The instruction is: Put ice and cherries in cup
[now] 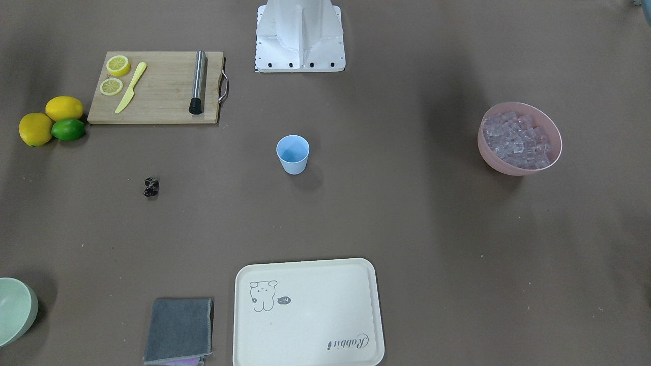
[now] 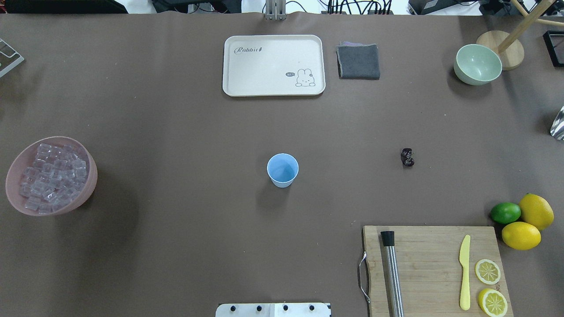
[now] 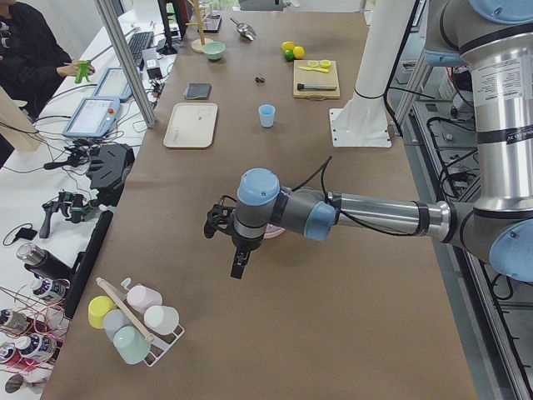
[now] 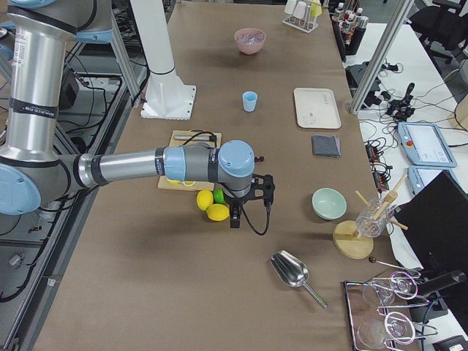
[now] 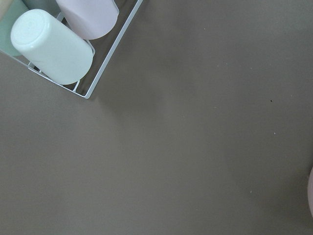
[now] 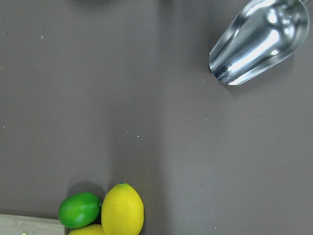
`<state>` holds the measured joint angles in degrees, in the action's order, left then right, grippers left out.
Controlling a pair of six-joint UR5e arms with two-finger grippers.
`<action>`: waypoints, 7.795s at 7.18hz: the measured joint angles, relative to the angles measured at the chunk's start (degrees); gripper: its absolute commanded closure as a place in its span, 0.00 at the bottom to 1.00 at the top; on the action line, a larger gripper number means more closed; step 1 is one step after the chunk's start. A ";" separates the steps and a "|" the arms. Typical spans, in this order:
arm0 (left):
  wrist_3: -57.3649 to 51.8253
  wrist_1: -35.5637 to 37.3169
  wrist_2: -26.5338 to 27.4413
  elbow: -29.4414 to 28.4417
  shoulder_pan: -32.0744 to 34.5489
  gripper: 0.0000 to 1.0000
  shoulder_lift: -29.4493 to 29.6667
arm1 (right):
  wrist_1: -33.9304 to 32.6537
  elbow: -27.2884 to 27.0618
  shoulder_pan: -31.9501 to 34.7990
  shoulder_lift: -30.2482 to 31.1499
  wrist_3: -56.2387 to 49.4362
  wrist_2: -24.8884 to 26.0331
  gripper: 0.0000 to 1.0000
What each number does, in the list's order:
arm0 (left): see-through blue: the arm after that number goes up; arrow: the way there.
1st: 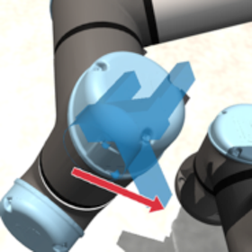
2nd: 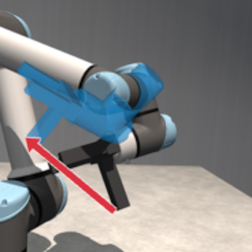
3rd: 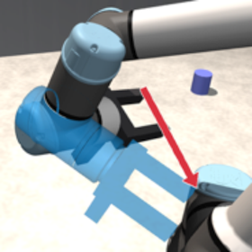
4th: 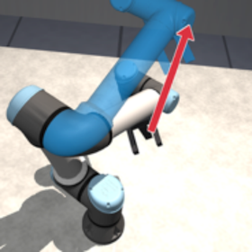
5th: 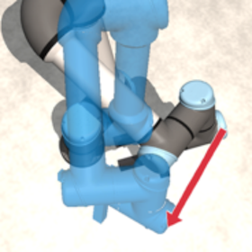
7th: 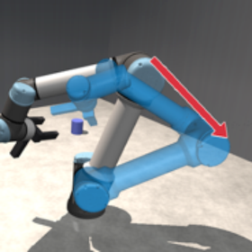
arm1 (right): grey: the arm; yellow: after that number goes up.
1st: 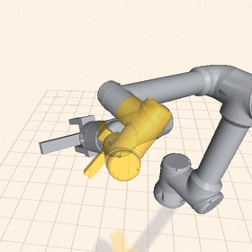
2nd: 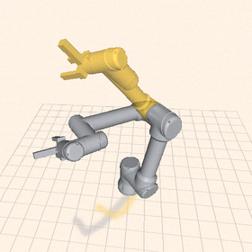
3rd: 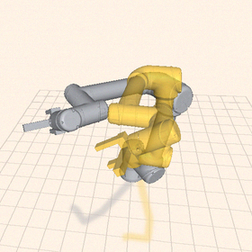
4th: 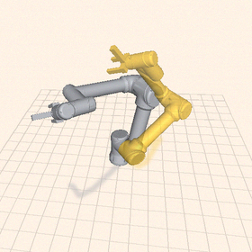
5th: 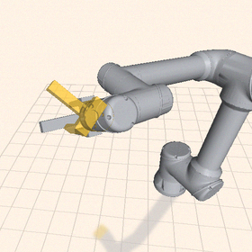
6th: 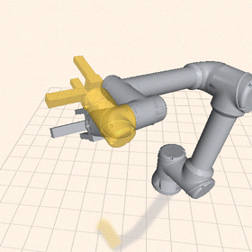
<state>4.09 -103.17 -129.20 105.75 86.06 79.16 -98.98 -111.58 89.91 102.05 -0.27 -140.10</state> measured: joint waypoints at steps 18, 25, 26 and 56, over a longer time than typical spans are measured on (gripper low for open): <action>26.56 -22.68 11.53 4.02 -35.15 0.02 2.85 | 0.46 -0.31 0.17 0.13 0.00 -0.44 0.00; 25.45 -22.60 11.42 -1.49 -36.56 0.02 7.18 | 0.46 -0.38 0.17 0.98 0.08 -0.44 0.00; 25.27 -22.58 11.39 -1.94 -36.56 0.02 7.37 | 0.46 -0.37 0.18 1.00 0.09 -0.44 0.00; 25.09 -24.09 10.96 -1.92 -37.99 1.00 4.58 | 0.46 -2.15 4.87 2.97 -0.26 -0.53 0.00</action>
<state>29.19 -127.27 -118.24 103.84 48.08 83.74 -98.53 -113.73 94.79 105.02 -0.53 -140.63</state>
